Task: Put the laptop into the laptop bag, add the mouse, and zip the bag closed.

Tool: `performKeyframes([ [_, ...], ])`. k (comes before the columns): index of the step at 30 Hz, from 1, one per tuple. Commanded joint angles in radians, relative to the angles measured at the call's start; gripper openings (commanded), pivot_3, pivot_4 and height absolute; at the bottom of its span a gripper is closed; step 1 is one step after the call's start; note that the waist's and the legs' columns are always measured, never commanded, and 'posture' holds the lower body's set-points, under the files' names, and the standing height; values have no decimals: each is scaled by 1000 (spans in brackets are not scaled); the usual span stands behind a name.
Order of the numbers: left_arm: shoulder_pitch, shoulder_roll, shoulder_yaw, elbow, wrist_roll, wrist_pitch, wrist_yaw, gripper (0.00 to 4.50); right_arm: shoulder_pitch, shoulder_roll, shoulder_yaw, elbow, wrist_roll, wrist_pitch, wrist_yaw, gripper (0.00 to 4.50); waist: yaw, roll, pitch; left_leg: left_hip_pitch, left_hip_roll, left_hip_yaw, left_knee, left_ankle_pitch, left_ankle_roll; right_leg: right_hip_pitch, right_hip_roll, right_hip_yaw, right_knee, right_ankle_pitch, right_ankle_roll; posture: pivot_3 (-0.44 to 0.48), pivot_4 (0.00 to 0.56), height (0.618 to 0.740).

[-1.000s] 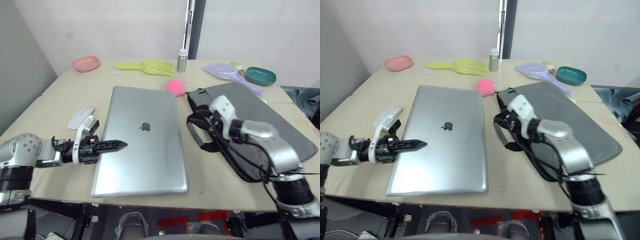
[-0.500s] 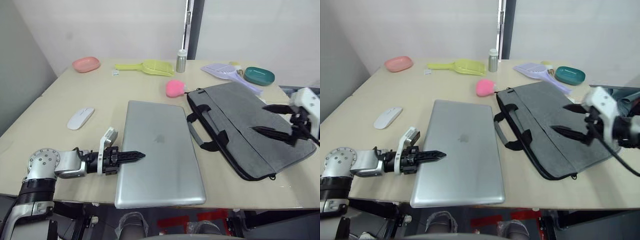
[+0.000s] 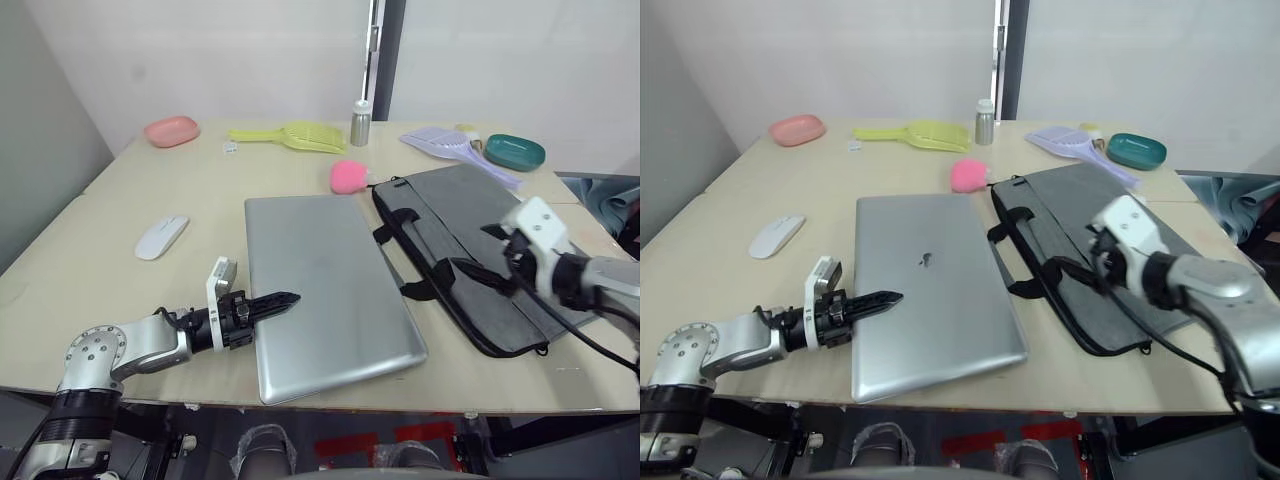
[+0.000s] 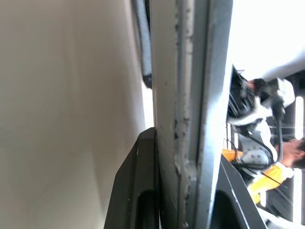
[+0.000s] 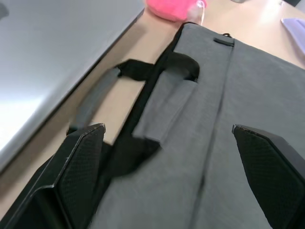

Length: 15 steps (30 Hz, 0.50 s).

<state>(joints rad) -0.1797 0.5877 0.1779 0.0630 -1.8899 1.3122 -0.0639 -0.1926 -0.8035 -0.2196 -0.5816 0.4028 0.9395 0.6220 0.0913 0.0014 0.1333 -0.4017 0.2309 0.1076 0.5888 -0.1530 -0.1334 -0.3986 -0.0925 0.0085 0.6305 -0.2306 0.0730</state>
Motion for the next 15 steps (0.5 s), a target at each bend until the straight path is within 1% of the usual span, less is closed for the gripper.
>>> performKeyframes([
  [1,-15,-11,12,-46,-82,-14,-68,291,-47,32,116,-46,-55,33,-99,4469,1,0,0,0,0,0,0,0,0,0,0,0,0,0,0,0,150,740],
  [7,-25,-4,-12,-45,-82,-34,-54,291,-101,88,284,27,-160,0,-182,4469,0,1,0,0,0,1,-1,0,-2,0,0,1,0,1,3,0,150,740],
  [8,-25,0,-16,-46,-82,-37,-53,291,-106,97,297,36,-171,-4,-190,4469,0,1,0,0,0,1,-1,0,-3,0,0,1,0,3,5,0,150,740],
  [12,-25,6,-23,-47,-82,-41,-56,291,-112,111,308,47,-191,-9,-193,4469,0,1,0,0,0,1,-1,0,-3,0,0,1,0,4,8,0,150,740],
  [13,-26,5,-25,-49,-82,-40,-59,291,-116,124,334,81,-219,-28,-209,4469,0,1,0,0,0,1,-1,0,-3,-1,0,1,0,7,12,0,150,740],
  [15,-27,5,-30,-56,-82,-41,-62,291,-122,150,359,135,-250,-59,-232,4469,-1,1,0,1,0,1,-1,0,-3,0,0,1,0,7,13,0,150,740],
])
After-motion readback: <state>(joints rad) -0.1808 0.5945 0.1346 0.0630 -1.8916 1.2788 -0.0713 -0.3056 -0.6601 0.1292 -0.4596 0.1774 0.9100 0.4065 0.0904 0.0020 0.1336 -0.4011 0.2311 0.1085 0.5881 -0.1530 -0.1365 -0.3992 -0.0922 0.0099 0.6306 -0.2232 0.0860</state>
